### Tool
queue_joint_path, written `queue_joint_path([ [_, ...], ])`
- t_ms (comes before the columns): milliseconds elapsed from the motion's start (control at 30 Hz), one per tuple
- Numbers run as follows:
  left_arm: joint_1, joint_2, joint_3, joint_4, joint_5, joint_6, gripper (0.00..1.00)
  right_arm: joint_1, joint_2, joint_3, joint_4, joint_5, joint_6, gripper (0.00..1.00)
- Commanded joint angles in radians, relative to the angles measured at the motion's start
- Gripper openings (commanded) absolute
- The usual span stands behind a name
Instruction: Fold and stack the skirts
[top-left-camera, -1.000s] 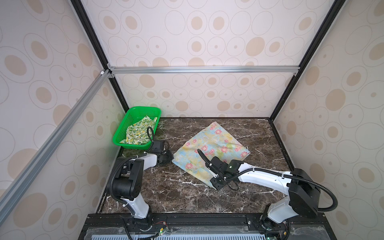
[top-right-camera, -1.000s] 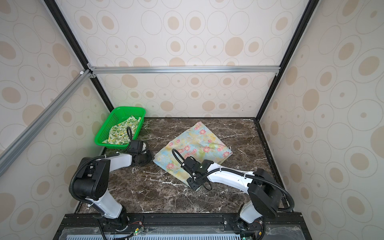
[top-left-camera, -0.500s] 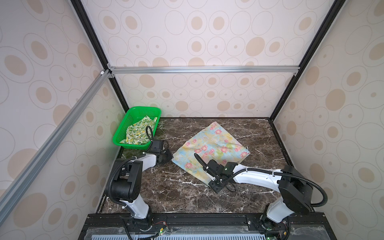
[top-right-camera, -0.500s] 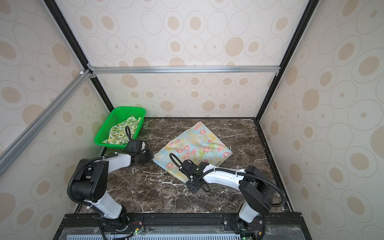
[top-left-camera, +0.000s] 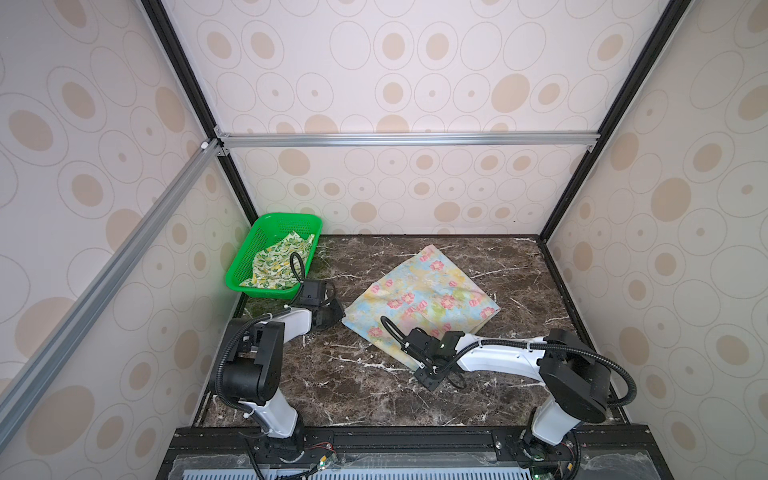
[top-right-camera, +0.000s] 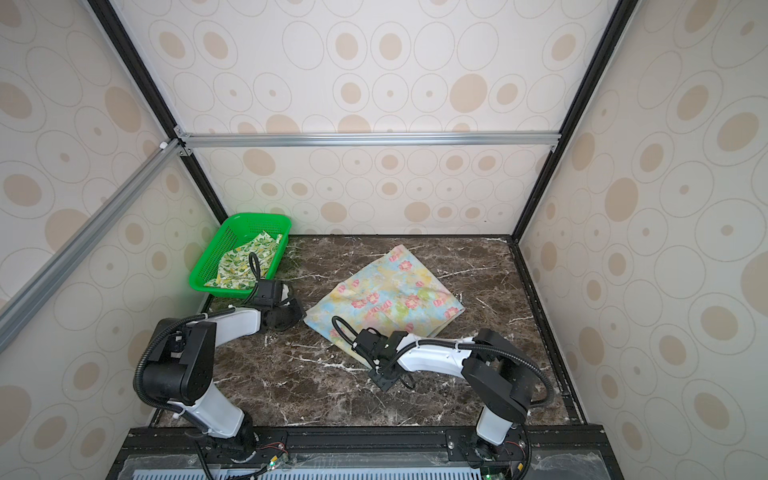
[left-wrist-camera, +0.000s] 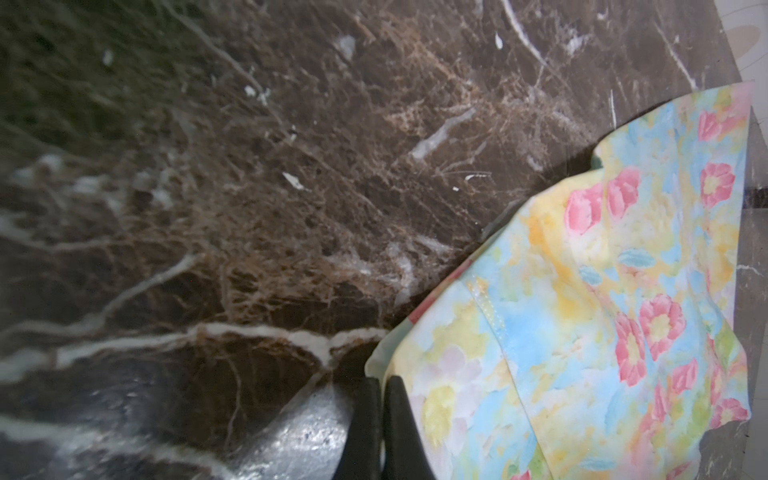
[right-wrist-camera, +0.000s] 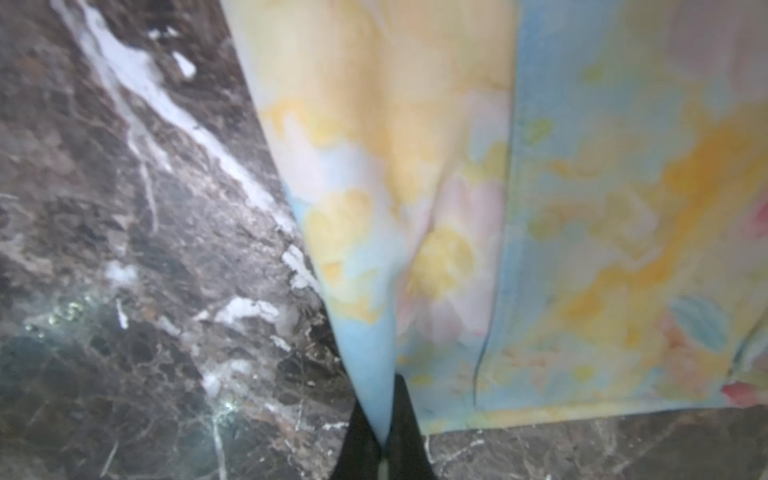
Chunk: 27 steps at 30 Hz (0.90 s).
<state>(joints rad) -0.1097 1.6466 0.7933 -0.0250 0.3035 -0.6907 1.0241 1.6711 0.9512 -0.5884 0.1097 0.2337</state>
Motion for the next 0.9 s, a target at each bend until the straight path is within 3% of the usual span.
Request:
queue_joint_path([
  [0,0.02,-0.044,0.011,-0.021,-0.03,0.017,0.0,0.012,-0.004,-0.005,-0.032,0.008,-0.009,0.0],
  [500,0.092,-0.277,0.13,-0.222,-0.12,0.067,0.0,0.023,-0.274,0.061,-0.133,-0.088,-0.031,0.0],
  [700,0.099,-0.38,0.128,-0.306,-0.158,0.1,0.0,0.083,-0.31,0.067,-0.138,-0.107,0.006,0.0],
  [867,0.101,-0.459,0.138,-0.397,-0.204,0.135,0.0,0.13,-0.303,0.076,-0.123,-0.189,0.033,0.0],
])
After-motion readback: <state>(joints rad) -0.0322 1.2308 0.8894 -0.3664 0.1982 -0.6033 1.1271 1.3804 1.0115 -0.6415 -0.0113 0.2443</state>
